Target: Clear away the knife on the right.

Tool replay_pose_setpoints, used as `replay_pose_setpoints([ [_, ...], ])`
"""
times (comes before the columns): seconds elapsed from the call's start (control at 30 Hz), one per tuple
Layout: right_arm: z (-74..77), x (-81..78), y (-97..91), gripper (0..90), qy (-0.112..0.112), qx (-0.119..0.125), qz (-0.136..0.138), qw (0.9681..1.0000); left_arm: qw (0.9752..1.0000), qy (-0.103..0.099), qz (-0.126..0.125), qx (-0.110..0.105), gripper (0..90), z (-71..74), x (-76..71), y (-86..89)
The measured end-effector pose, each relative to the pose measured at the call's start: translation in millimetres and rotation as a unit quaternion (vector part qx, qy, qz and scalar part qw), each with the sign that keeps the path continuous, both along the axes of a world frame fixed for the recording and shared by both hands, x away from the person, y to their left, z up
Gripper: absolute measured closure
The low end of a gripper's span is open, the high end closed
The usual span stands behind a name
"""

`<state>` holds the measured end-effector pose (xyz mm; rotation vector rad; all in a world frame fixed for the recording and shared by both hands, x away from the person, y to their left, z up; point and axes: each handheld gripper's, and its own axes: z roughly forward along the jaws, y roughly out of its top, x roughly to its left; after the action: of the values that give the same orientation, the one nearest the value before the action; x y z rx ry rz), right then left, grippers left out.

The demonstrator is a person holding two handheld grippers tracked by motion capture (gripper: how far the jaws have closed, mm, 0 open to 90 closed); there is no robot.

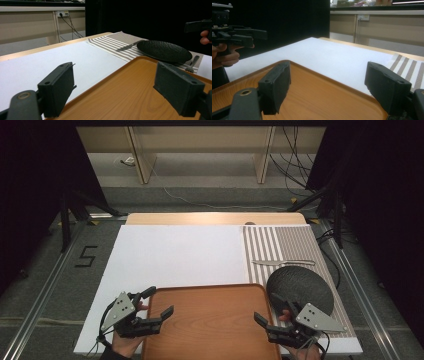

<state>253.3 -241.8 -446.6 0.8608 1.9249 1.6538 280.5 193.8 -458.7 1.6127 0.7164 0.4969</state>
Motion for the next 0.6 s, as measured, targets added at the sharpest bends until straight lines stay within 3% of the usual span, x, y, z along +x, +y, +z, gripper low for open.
replay_pose_setpoints([
  [0.43,0.3,0.1,-0.7,21.9,0.001,0.0,0.0,1.0,1.0,-0.005,-0.003,0.002,16.3,0.6,-1.0,-0.6],
  [0.6,2.6,0.7,-3.7,22.0,-0.005,0.001,-0.007,1.0,0.9998,-0.016,-0.005,0.006,16.3,1.7,-2.9,-1.6],
])
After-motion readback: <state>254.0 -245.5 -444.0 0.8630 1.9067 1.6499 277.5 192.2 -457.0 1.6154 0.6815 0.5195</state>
